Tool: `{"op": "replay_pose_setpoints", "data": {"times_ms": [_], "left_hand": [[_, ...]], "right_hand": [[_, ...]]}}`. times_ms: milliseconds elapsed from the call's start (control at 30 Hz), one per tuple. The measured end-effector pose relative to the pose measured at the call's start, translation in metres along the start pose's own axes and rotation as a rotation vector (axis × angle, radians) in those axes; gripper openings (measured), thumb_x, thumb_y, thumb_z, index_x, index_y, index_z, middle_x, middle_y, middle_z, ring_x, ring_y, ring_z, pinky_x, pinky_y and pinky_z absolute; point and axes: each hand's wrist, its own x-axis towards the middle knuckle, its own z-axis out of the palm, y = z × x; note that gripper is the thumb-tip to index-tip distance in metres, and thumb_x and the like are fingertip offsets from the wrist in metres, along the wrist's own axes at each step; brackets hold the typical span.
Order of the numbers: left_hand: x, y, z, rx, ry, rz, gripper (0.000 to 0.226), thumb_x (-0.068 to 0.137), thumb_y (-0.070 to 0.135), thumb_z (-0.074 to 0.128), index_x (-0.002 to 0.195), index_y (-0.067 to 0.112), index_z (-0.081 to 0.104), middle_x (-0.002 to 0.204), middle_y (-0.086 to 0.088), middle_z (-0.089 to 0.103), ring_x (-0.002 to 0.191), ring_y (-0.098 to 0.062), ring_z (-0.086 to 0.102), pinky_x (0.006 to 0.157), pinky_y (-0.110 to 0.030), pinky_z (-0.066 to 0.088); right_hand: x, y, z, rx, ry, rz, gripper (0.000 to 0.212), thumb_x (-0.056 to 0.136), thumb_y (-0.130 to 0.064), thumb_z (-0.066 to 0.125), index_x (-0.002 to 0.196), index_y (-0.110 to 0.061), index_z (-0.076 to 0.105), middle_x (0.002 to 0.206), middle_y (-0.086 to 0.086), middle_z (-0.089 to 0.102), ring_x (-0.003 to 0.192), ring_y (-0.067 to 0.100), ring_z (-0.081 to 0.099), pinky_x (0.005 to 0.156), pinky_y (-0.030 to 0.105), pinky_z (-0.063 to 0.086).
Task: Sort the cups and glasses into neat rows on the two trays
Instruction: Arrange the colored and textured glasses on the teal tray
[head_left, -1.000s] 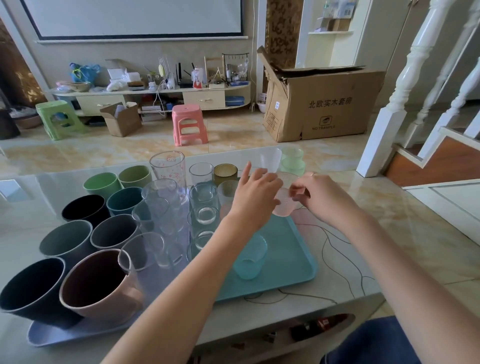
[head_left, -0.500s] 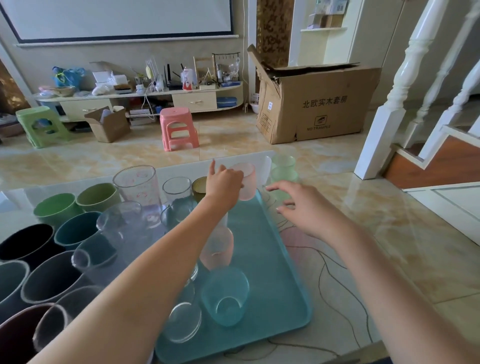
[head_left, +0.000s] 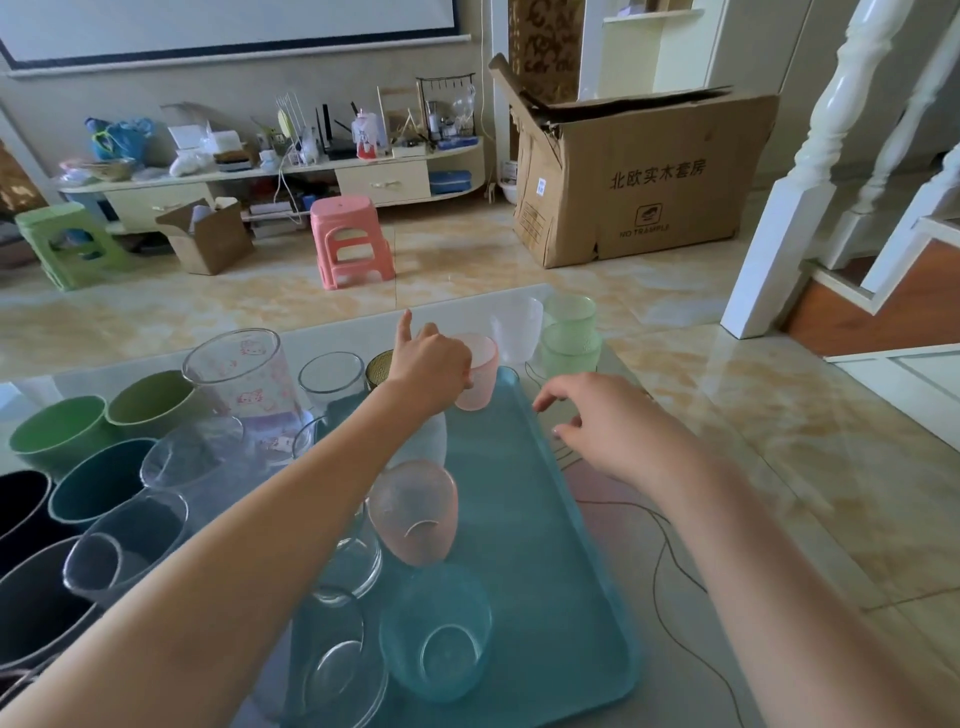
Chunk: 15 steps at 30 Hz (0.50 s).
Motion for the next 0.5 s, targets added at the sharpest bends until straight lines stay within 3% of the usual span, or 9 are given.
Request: {"op": "replay_pose_setpoints", "data": {"times_ms": [100,233,367,500], "left_hand": [[-0.001,-0.002,-0.006,-0.024,0.007,0.002,0.036,0.089,0.049,0.049,0.100,0.021,0.069,0.104,-0.001,0.068,0.119,-0.023,0.046,0.115,-0.052,0.000],[0.006,0.012,-0.015,-0.142,0.164,0.016,0.039,0.093,0.049,0.042,0.097,0.018,0.065,0.104,-0.001,0.068,0.118,-0.024,0.049,0.115,-0.046,0.012],[0.028,0.034,-0.020,-0.230,0.204,0.047,0.034,0.094,0.042,0.044,0.112,0.016,0.058,0.117,-0.005,0.064,0.118,-0.026,0.049,0.111,-0.039,0.022],[0.055,0.051,-0.016,-0.268,0.113,0.063,0.049,0.091,0.049,0.045,0.130,0.019,0.043,0.125,-0.010,0.058,0.116,-0.032,0.051,0.103,-0.040,0.031]], "right_hand": [[0.005,-0.003,0.002,0.017,0.009,0.018,0.029,0.090,-0.015,0.056,0.116,-0.029,0.058,0.118,0.004,0.061,0.094,0.022,0.063,0.083,0.034,0.050],[0.006,-0.002,0.002,0.002,0.013,0.085,0.031,0.089,-0.010,0.054,0.115,-0.027,0.059,0.119,0.004,0.059,0.102,0.025,0.059,0.087,0.036,0.049],[0.005,0.005,0.004,-0.025,-0.002,0.140,0.032,0.089,-0.008,0.053,0.112,-0.028,0.058,0.114,0.002,0.060,0.097,0.024,0.059,0.085,0.037,0.050],[0.004,0.018,0.003,-0.017,-0.010,0.173,0.029,0.089,-0.007,0.053,0.109,-0.028,0.059,0.111,0.002,0.058,0.096,0.022,0.058,0.081,0.033,0.048]]}}
